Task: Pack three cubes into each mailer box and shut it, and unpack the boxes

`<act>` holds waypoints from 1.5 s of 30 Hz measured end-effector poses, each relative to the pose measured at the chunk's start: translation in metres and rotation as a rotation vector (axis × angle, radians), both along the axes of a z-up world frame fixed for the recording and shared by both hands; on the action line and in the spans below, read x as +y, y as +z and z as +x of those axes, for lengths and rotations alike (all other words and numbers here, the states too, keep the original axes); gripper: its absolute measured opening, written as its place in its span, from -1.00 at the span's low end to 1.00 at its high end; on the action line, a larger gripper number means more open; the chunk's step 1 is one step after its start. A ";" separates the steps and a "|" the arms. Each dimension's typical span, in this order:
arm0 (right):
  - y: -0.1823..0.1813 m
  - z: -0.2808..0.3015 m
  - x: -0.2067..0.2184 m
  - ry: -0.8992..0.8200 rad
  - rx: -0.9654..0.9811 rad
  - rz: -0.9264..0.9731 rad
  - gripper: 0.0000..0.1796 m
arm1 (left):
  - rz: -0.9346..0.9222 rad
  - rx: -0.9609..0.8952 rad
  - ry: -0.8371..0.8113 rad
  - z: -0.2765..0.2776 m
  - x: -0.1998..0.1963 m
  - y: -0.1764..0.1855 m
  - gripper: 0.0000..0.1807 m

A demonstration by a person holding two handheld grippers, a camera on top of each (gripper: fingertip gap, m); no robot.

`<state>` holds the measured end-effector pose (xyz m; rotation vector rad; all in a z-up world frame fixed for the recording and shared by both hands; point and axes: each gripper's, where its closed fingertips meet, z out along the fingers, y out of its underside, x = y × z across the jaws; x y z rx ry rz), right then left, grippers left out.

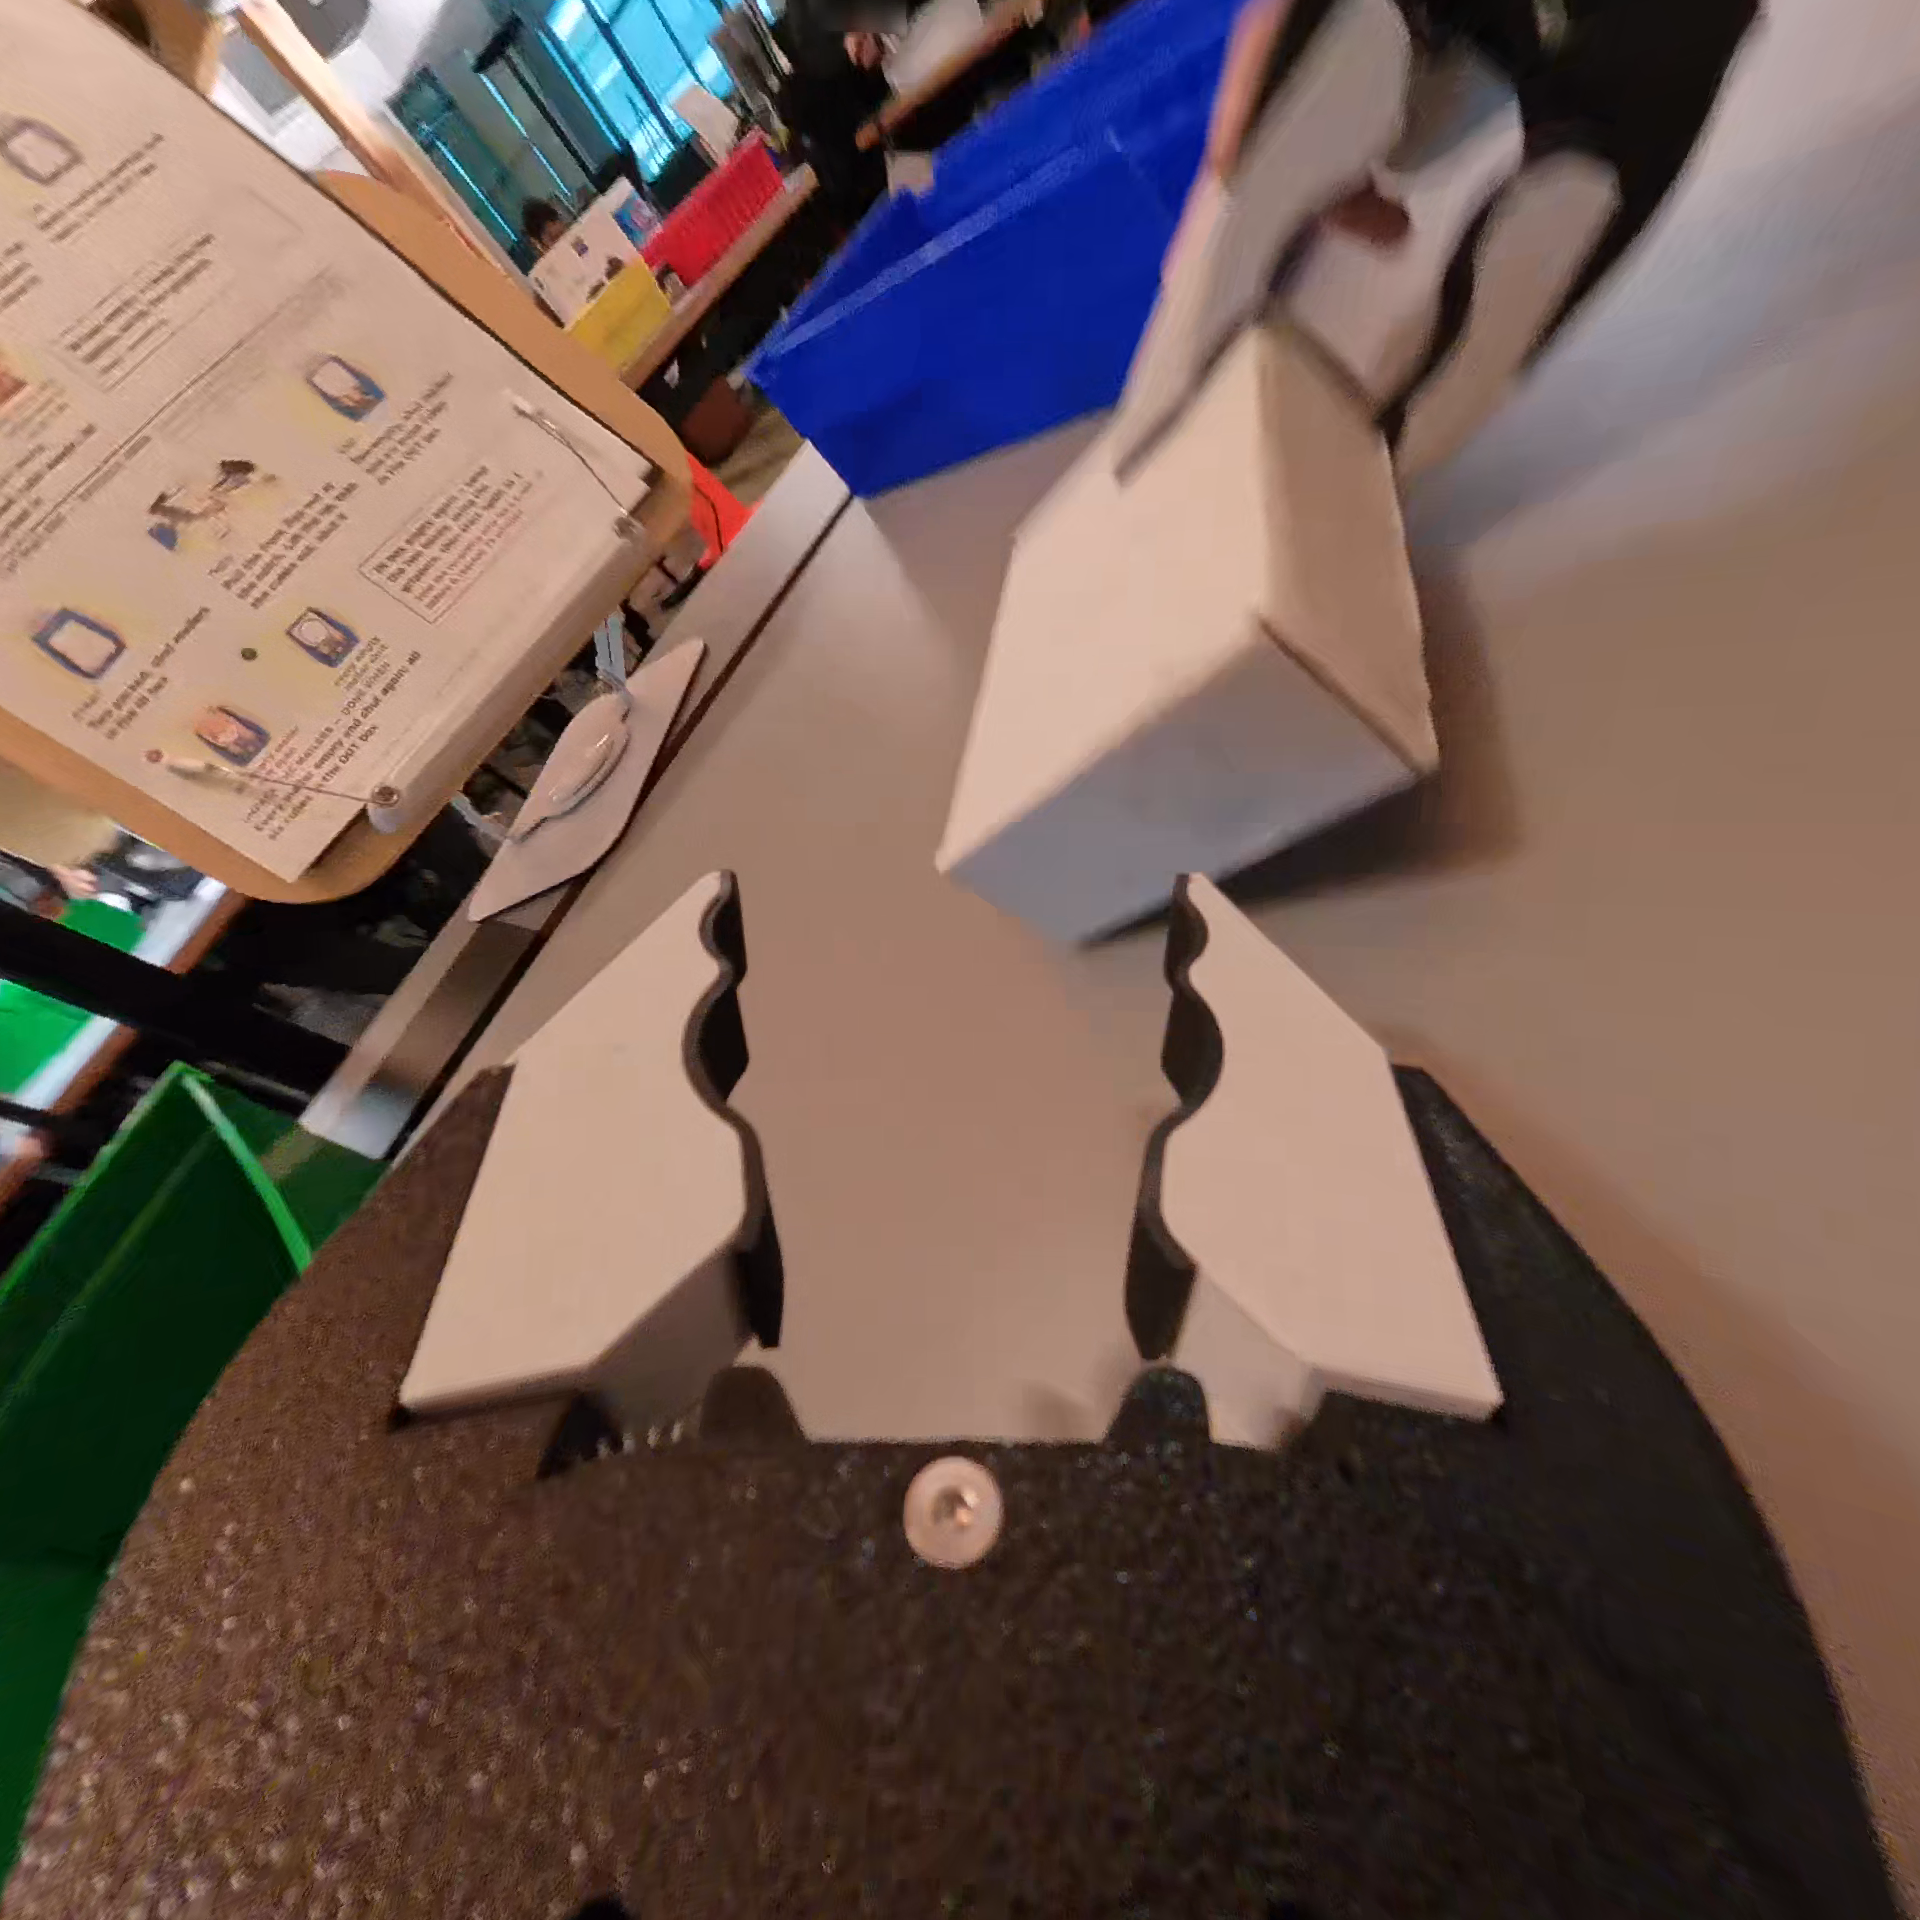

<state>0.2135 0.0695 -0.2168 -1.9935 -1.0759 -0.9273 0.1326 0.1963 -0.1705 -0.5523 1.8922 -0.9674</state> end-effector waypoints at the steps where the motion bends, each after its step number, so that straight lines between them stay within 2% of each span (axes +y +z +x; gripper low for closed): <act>1: 0.001 0.001 -0.002 -0.001 0.019 0.004 -0.27 | 0.070 -0.008 0.000 -0.004 -0.001 -0.011 -0.05; 3: 0.002 0.002 -0.005 0.002 0.066 0.018 -0.28 | 0.202 -0.032 -0.007 -0.006 -0.008 -0.028 0.08; 7: 0.004 0.002 -0.005 0.024 0.122 0.029 -0.28 | 0.332 -0.108 -0.072 0.011 -0.036 -0.043 0.10; 10: 0.005 0.000 -0.003 0.037 0.157 0.038 -0.28 | 0.337 -0.169 -0.124 0.034 -0.055 -0.045 0.07; 14: 0.005 0.000 -0.003 0.035 0.185 0.066 -0.27 | 0.365 -0.273 -0.202 0.057 -0.071 -0.046 -0.17; 17: 0.006 0.001 -0.005 0.039 0.219 0.087 -0.26 | 0.309 -0.366 -0.236 0.066 -0.075 -0.036 0.01; 27: 0.007 0.005 -0.006 0.022 0.235 0.086 -0.26 | 0.366 -0.431 -0.261 0.086 -0.085 -0.038 -0.12; 31: 0.006 0.012 -0.011 -0.033 0.146 0.072 -0.26 | 0.399 -0.403 -0.233 0.088 -0.085 -0.041 -0.15; 36: 0.032 0.006 -0.011 -0.058 -0.082 0.126 -0.05 | 0.321 -0.256 -0.200 0.092 -0.074 -0.045 -0.17; 40: 0.043 -0.019 -0.003 0.001 -0.289 0.164 -0.26 | 0.279 -0.211 -0.196 0.093 -0.072 -0.046 -0.17; 45: 0.043 -0.034 0.011 0.007 -0.491 0.237 -0.31 | 0.275 -0.206 -0.197 0.094 -0.072 -0.045 -0.17</act>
